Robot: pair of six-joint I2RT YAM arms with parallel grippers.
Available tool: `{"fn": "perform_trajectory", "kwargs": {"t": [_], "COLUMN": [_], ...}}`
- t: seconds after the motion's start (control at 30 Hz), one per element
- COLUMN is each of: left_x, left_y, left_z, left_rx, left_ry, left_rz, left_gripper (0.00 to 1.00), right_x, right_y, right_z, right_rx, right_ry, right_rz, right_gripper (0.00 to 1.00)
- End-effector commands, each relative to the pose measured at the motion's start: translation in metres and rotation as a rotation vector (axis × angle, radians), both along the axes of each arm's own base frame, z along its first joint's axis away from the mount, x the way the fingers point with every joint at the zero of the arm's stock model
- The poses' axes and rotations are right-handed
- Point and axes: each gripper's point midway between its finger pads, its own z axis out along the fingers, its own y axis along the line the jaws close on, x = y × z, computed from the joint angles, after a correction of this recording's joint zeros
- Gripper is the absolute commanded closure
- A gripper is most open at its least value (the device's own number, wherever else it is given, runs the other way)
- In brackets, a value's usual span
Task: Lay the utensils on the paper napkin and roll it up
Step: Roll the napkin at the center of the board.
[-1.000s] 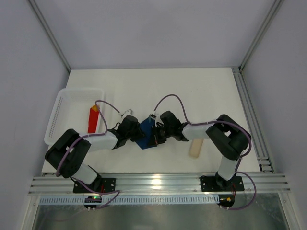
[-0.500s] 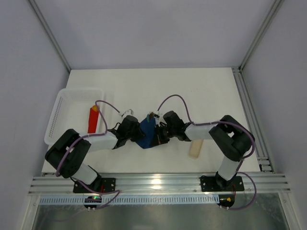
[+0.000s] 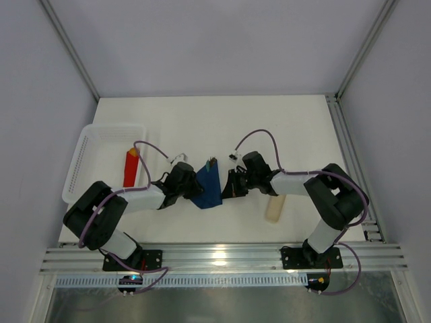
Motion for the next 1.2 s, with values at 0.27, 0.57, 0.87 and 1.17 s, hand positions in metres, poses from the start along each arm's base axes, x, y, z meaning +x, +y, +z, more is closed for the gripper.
{"fn": "perform_trajectory", "kwargs": {"t": [0.27,0.57,0.87,1.17], "left_x": [-0.009,-0.009,-0.009,-0.009], "left_y": [0.009,0.008,0.008,0.007], "left_z": [-0.013,-0.013,-0.012,-0.013], "left_rx": [0.043,0.041,0.039,0.038], "left_ry": [0.034,0.031,0.029,0.031], "left_rz": [-0.008,-0.01,-0.007,-0.009], "left_gripper": [1.0,1.0,1.0,1.0], "right_x": [-0.008,-0.01,-0.008,-0.011], "right_y": [0.004,0.001,0.005,0.01], "right_z": [0.001,-0.002,0.02,0.017], "right_rx": [0.07,0.072,0.108,0.115], "right_ry": [-0.018,-0.011,-0.046,-0.026], "right_rz": [0.029,0.026,0.039,0.055], "right_gripper": [0.96,0.97,0.96,0.96]}}
